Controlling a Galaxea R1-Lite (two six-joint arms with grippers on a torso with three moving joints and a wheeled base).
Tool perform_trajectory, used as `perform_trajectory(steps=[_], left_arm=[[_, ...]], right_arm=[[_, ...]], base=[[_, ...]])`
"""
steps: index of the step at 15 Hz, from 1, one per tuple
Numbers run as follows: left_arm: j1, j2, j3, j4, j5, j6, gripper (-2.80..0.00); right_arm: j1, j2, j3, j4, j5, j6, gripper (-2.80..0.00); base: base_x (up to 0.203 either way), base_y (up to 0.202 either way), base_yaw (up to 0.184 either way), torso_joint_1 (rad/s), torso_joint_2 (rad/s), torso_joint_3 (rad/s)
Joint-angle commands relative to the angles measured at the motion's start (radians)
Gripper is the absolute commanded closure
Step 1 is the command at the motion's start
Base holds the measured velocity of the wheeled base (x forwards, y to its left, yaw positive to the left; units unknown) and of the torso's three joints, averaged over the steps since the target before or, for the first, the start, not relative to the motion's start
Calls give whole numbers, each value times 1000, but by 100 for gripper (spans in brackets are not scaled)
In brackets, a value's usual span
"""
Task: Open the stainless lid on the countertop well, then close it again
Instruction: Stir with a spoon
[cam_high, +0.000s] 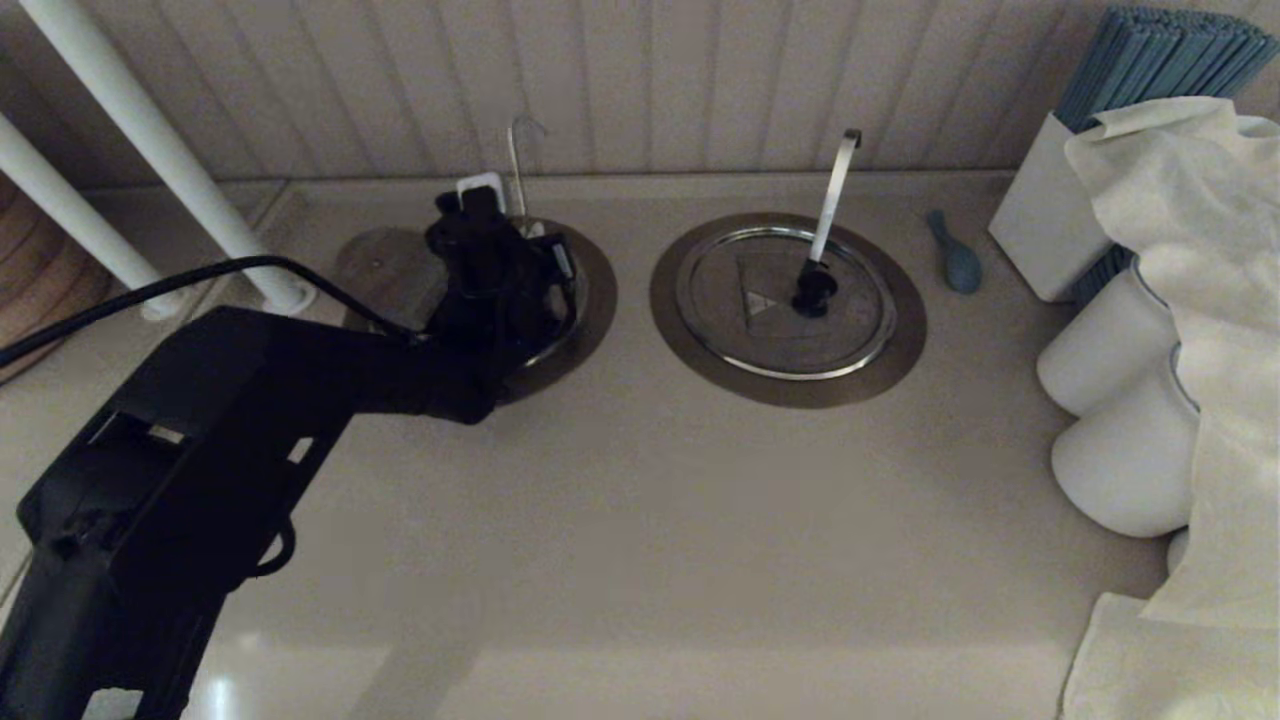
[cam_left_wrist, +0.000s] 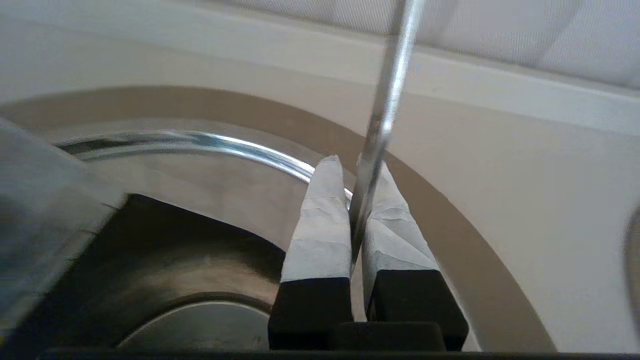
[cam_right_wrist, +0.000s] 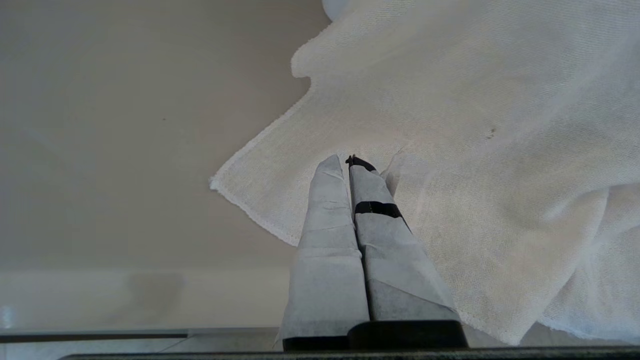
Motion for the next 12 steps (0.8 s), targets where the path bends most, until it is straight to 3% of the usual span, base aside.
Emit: perform_trajectory(steps=[1,6,12], left_arm=[[5,-88,72,-4,-3,-1,0],[62,-283,218,57,-79,-1,0],[117,-349,244,134,-103,-3,0]], right_arm=[[0,0,0,0,0,0,0],[0,0,0,0,0,0,0],[0,1,0,0,0,0,0]], base=[[0,0,0,0,0,0],[0,0,0,0,0,0],[0,0,0,0,0,0]])
